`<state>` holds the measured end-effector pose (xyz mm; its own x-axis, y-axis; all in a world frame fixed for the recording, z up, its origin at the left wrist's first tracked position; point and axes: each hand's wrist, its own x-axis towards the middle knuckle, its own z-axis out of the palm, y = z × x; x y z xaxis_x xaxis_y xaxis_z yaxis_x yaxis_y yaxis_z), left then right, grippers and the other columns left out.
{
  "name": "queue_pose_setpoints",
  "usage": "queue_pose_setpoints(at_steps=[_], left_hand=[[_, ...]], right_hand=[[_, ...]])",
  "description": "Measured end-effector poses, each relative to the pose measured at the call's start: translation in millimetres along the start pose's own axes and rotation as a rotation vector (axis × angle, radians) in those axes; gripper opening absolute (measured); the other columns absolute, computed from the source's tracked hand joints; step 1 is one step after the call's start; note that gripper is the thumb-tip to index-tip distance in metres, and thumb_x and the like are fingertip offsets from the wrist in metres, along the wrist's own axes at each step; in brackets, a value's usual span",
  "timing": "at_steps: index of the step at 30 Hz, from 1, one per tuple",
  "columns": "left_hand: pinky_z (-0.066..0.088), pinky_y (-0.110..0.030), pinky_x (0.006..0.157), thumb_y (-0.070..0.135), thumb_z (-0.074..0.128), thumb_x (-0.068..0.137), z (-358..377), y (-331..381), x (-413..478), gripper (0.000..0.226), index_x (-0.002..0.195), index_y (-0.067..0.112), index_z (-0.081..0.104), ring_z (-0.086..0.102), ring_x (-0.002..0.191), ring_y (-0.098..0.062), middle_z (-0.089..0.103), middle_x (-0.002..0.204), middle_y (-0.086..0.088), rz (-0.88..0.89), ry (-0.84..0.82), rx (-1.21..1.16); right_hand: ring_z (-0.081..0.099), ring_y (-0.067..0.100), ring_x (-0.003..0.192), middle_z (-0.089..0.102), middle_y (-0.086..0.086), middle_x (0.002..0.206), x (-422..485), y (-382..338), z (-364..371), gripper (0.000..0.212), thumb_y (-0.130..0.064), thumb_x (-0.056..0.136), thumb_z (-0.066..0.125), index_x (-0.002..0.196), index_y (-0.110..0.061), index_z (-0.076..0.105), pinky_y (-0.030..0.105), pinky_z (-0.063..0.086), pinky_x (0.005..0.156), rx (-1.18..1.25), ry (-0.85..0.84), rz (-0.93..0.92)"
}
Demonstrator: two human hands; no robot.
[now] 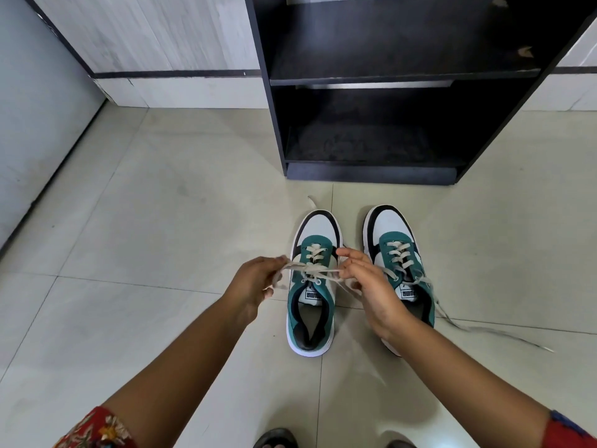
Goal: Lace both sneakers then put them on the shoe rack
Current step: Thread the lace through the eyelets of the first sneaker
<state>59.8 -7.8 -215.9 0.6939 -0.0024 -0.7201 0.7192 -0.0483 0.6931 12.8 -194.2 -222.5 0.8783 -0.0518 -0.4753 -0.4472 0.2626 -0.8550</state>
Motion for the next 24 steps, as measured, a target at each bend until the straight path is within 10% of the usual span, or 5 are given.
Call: queue_pose_setpoints(at_steps=[10,24], left_hand=[[0.036,-0.013,0.037,0.018,0.049,0.093,-1.9,-10.9,5.0,0.020,0.076,0.012,0.057,0.048,0.040,-0.004,0.070,0.073,0.004,-0.162,-0.141,-0.529],[0.031,-0.022,0.044,0.012,0.052,0.090,-3.8,-12.5,22.3,0.010,0.081,0.008,0.051,0.031,0.037,-0.007,0.056,0.062,-0.002,0.067,0.120,-0.008]], right_hand=[[0.041,0.008,0.040,0.066,0.005,0.075,-7.6,10.3,-10.6,0.029,-0.010,0.089,0.033,0.068,-0.013,0.052,0.016,0.030,0.034,0.419,-0.156,0.161],[0.036,0.015,0.063,0.039,-0.002,0.070,2.9,6.8,-11.2,0.026,-0.016,0.093,0.037,0.071,-0.025,0.029,0.037,0.036,0.065,-0.844,-0.096,-0.218]])
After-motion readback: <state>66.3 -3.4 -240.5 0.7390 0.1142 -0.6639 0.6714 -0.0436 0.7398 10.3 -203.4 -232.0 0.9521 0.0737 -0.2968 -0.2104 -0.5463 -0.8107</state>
